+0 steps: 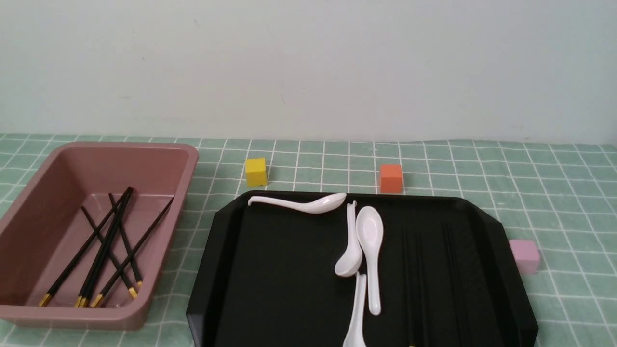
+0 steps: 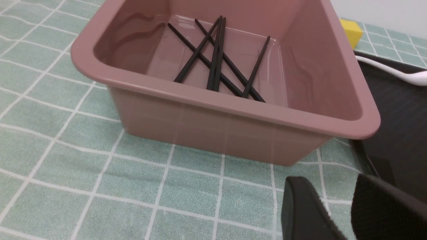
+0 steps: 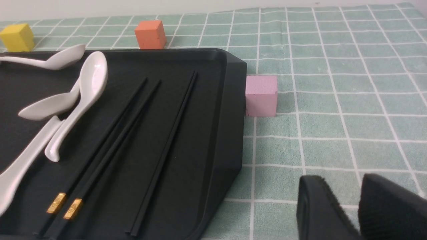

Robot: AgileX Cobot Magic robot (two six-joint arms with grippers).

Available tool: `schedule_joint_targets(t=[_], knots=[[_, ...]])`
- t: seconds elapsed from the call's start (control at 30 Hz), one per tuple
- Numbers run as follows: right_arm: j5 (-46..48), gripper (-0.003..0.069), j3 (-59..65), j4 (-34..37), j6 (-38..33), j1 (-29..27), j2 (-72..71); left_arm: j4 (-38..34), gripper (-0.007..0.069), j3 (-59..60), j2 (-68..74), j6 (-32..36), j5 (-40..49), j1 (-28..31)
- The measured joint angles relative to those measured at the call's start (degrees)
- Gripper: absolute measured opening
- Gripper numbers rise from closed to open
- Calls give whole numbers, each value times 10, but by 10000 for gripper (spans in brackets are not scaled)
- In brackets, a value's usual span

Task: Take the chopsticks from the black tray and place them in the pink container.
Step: 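Move the gripper over the chopsticks on the black tray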

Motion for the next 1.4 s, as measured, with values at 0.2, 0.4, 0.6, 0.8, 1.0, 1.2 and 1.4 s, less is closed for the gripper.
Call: schedule_joint_targets(t=[0.2, 0.4, 0.6, 0.8, 1.0, 1.2, 1.4], knots=[[0, 223, 0, 0, 0, 0, 0, 0, 239, 0, 0, 0, 0, 0], [0, 230, 0, 0, 0, 0, 0, 0, 239, 0, 0, 0, 0, 0], [0, 232, 0, 0, 0, 0, 0, 0, 239, 0, 0, 0, 0, 0], [0, 237, 0, 0, 0, 0, 0, 0, 239, 0, 0, 0, 0, 0], [0, 239, 0, 0, 0, 0, 0, 0, 239, 0, 0, 0, 0, 0], [0, 239, 0, 0, 0, 0, 0, 0, 239, 0, 0, 0, 0, 0], [-1, 239, 0, 4, 0, 0, 0, 0, 239, 0, 0, 0, 0, 0]])
